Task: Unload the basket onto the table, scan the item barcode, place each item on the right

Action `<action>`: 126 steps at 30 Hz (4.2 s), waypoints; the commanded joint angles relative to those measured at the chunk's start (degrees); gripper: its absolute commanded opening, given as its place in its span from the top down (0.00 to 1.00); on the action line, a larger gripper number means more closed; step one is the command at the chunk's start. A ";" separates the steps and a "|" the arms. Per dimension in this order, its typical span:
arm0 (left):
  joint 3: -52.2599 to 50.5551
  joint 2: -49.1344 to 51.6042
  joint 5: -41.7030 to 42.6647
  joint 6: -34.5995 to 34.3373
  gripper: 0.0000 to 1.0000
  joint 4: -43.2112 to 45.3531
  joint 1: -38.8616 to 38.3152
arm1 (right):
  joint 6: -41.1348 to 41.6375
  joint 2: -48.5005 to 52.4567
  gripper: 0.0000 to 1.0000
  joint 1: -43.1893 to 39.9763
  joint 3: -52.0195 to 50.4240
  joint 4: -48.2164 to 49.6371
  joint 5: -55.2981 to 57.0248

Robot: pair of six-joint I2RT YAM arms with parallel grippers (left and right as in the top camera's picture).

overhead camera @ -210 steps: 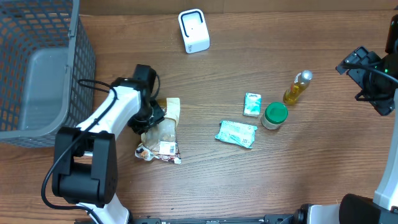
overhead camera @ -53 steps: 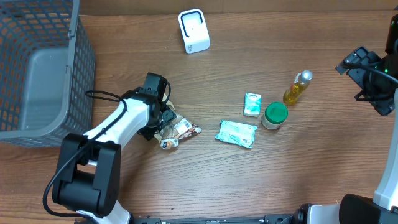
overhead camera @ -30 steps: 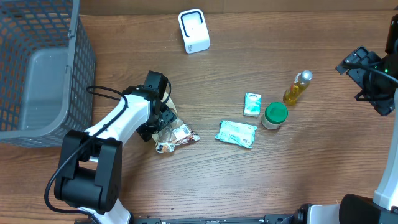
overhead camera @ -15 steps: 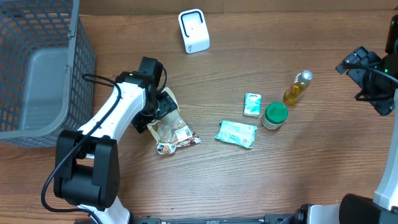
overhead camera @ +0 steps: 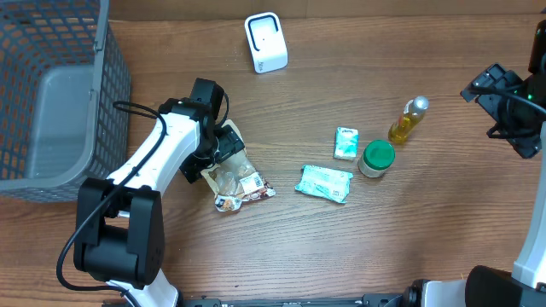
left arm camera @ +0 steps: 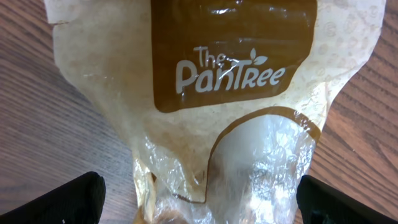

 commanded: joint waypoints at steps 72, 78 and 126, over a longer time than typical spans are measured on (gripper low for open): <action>41.81 -6.86 -3.39 29.46 0.96 -11.80 0.09 | 0.17 -0.48 0.00 -0.22 0.13 0.13 0.15; 53.72 -6.86 -10.14 31.06 0.96 -11.45 0.07 | 0.17 -0.48 0.00 -0.22 0.13 0.13 0.15; 54.97 42.51 -45.13 107.38 0.96 80.76 -16.70 | 0.17 -0.48 0.00 -0.22 0.13 0.13 0.15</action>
